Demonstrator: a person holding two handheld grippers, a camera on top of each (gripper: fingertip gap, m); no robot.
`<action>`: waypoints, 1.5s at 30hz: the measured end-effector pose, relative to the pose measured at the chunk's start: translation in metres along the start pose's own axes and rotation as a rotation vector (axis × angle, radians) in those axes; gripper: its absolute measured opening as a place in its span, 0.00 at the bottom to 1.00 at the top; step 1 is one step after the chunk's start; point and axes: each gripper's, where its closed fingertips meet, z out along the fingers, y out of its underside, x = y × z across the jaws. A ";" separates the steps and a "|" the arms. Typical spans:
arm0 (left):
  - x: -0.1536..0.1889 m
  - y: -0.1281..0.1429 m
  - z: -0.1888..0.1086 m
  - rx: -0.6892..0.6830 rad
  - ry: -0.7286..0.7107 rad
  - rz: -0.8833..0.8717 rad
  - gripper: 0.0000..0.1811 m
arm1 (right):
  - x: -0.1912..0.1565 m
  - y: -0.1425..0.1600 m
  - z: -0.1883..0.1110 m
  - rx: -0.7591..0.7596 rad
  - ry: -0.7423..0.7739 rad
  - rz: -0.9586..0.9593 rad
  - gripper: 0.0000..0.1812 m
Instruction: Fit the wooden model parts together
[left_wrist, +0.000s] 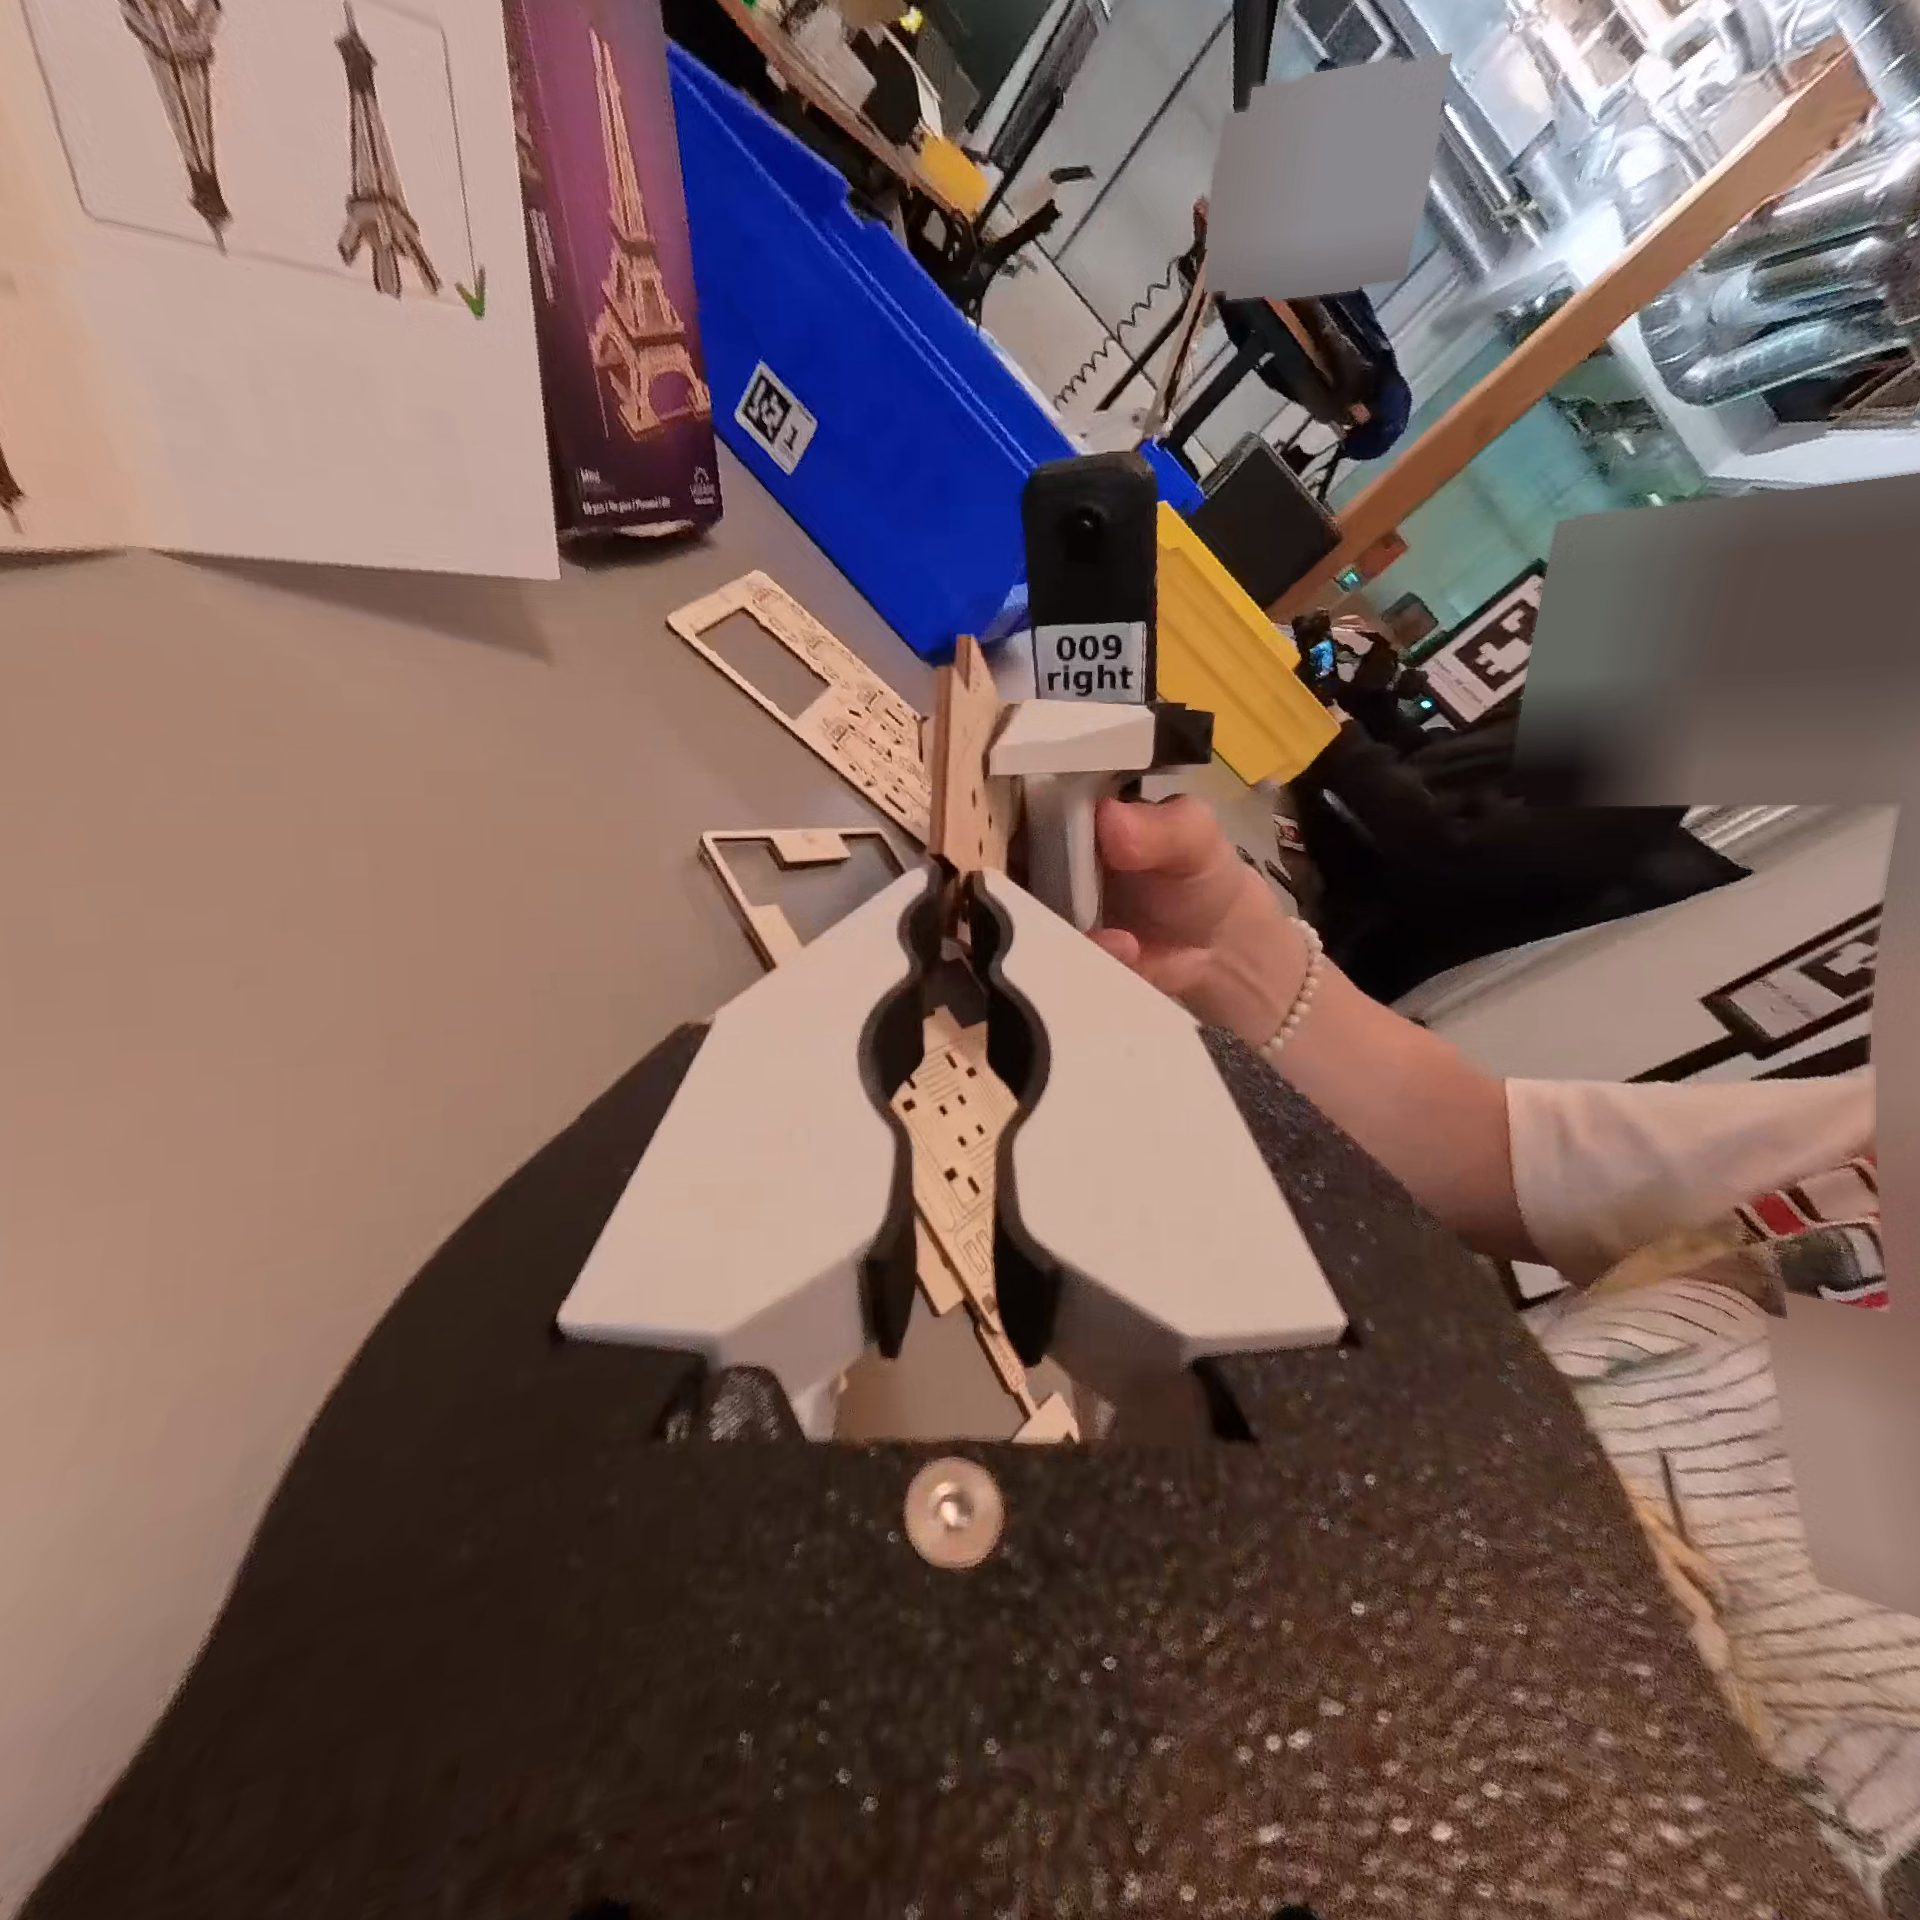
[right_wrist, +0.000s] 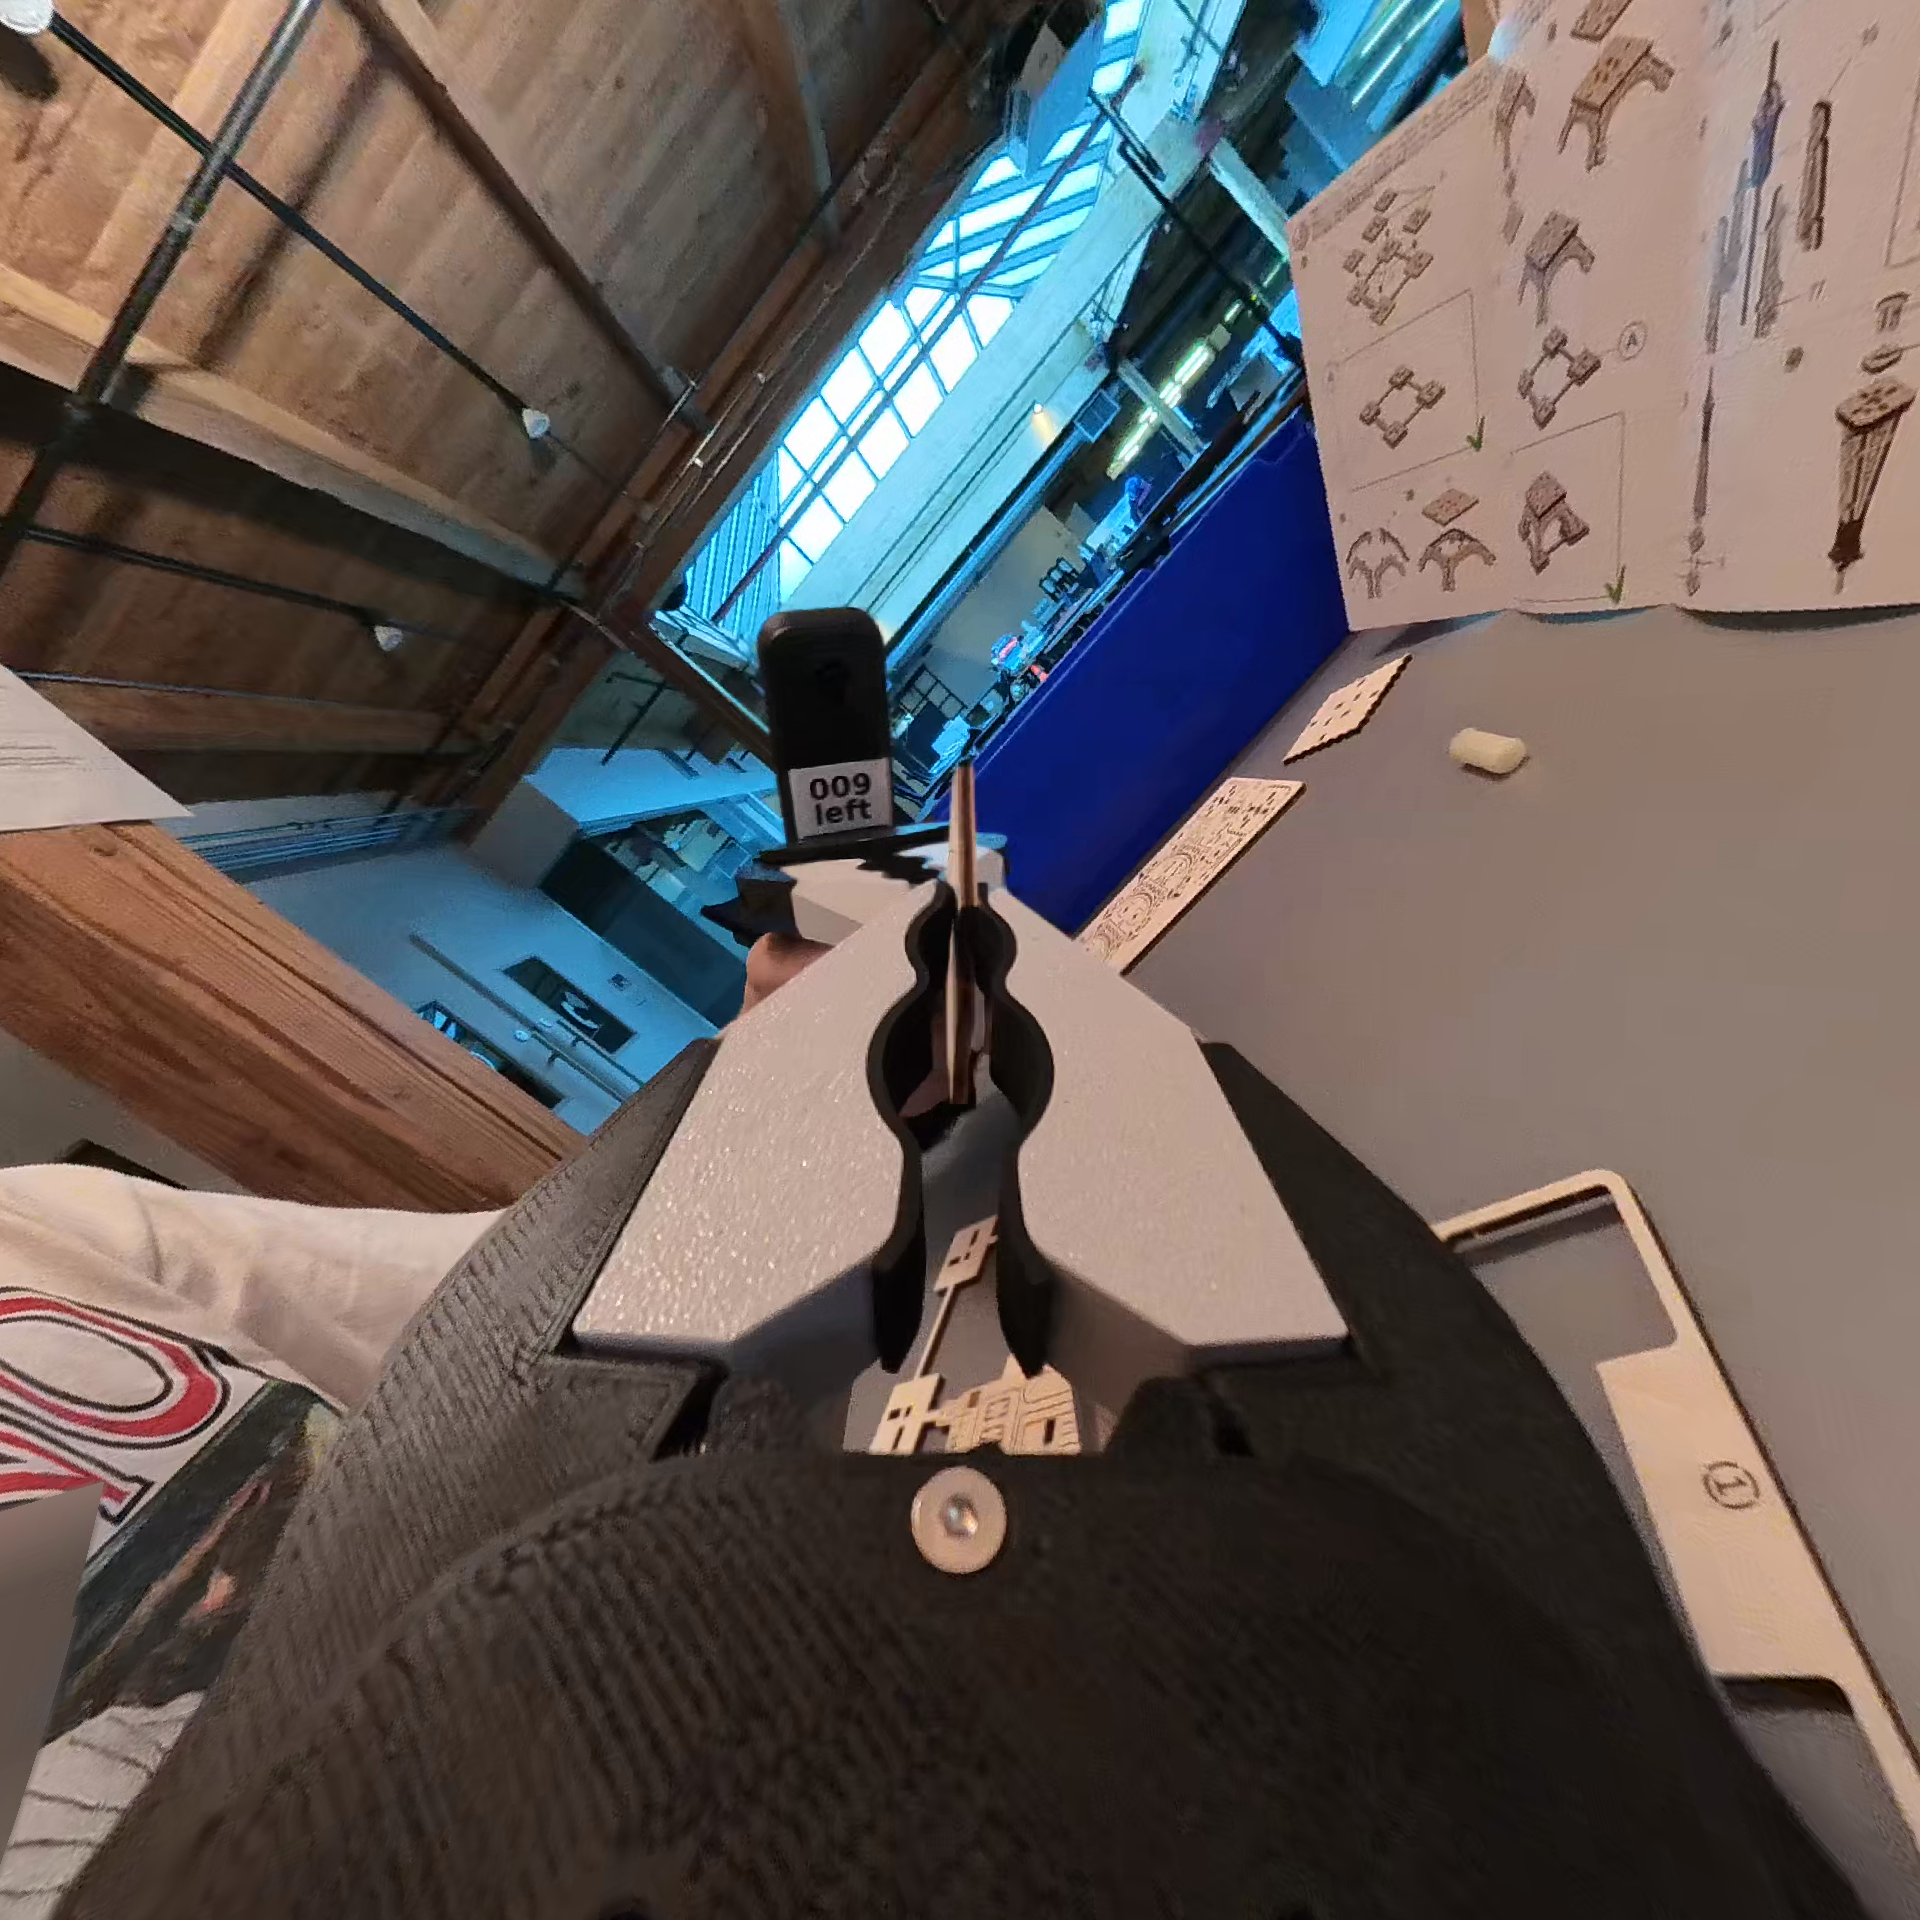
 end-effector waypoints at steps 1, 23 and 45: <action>-0.002 0.002 0.000 -0.008 0.001 -0.017 0.00 | 0.003 0.002 0.000 -0.012 0.015 -0.004 0.01; -0.038 0.013 -0.016 -0.046 -0.277 0.248 0.10 | 0.028 0.035 0.003 -0.223 0.194 -0.017 0.00; -0.067 0.046 0.023 -0.941 -0.350 1.355 0.28 | 0.081 0.022 -0.020 -0.218 0.488 0.056 0.01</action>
